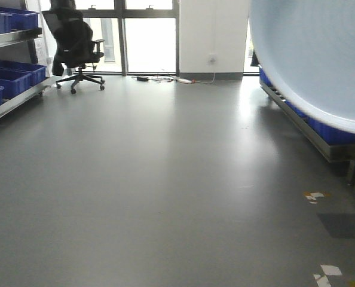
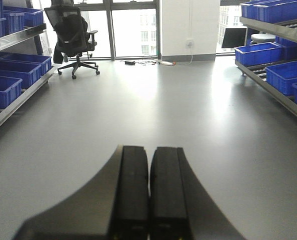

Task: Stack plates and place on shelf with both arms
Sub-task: 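Drive the base up to the shelf of blue bins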

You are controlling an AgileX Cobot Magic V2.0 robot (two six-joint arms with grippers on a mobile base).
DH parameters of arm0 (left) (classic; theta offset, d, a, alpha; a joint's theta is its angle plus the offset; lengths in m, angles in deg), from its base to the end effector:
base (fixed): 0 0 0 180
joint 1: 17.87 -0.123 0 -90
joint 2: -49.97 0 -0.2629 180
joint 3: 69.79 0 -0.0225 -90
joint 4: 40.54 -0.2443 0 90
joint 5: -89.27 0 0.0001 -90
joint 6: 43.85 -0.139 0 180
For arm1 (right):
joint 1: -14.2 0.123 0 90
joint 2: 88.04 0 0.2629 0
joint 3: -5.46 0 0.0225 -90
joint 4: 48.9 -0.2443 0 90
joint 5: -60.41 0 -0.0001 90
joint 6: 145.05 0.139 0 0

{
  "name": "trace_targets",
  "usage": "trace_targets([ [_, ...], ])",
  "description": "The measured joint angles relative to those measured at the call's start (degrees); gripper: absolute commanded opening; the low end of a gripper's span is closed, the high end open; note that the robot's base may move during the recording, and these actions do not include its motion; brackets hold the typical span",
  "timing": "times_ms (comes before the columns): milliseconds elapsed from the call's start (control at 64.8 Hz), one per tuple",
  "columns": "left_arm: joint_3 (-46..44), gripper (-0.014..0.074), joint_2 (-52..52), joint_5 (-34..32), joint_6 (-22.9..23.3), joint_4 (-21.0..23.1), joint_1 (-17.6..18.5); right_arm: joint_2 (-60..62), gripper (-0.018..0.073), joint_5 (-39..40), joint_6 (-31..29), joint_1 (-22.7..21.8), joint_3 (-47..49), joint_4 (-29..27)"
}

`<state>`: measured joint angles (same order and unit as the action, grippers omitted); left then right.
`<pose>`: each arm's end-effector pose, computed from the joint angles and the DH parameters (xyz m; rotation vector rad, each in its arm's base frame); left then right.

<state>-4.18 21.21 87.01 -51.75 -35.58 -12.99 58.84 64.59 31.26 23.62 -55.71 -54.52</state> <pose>0.1532 -0.0126 0.2481 0.1071 1.6043 -0.0234 0.1621 0.0259 0.2704 -0.0975 1.5720 0.1496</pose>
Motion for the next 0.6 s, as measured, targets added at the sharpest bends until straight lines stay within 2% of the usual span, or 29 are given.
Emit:
trace_targets([
  [602,0.0,0.0082,0.0,0.0,0.0,0.0,0.0,0.0,0.0057,0.0,0.0,0.0,0.0,0.02],
])
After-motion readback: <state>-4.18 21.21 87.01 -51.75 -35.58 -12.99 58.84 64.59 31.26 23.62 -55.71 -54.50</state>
